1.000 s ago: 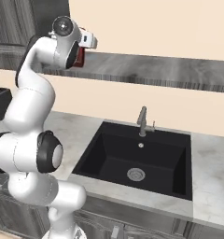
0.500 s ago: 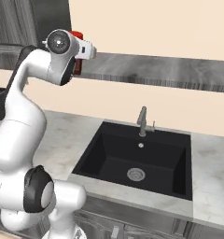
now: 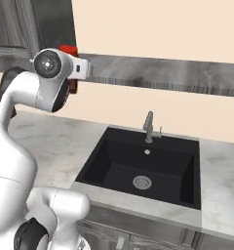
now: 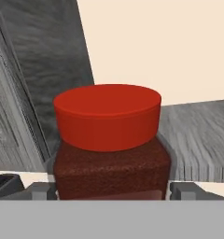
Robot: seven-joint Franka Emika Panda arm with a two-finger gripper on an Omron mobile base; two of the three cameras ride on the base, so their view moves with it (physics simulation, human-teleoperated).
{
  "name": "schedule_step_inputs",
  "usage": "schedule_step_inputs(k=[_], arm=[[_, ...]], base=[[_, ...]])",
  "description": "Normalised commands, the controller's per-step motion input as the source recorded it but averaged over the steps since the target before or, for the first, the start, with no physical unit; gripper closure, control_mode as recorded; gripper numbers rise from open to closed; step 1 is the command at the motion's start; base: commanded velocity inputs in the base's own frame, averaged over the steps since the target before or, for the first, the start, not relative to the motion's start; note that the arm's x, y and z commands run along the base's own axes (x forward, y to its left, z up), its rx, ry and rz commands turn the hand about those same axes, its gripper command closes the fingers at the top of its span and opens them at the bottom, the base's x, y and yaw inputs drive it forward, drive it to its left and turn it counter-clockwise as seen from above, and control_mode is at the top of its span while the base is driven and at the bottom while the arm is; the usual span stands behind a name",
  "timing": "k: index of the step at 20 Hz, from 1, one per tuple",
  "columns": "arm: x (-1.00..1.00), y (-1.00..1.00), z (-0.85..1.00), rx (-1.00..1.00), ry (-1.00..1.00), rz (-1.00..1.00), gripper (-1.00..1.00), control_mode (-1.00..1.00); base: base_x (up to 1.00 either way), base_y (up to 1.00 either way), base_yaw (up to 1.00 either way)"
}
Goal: Collect the paprika, mayonnaise, and shaker from the cabinet and place them next to the stove.
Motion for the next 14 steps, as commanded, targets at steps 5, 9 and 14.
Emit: schedule_step_inputs(k=[5,9,14], arm=[[-0.99,0.0,-0.28,0.0,0.0,0.11,1.0,-1.0],[-0.97,0.12,-0.3,0.0,0.0,0.16,1.0,-1.0],[-0.96,0.25,-0.32,0.0,-0.04,0.19,1.0,-1.0]], base=[[0.0,0.0,0.0],[0.0,0.0,0.0],[0.0,0.0,0.0]])
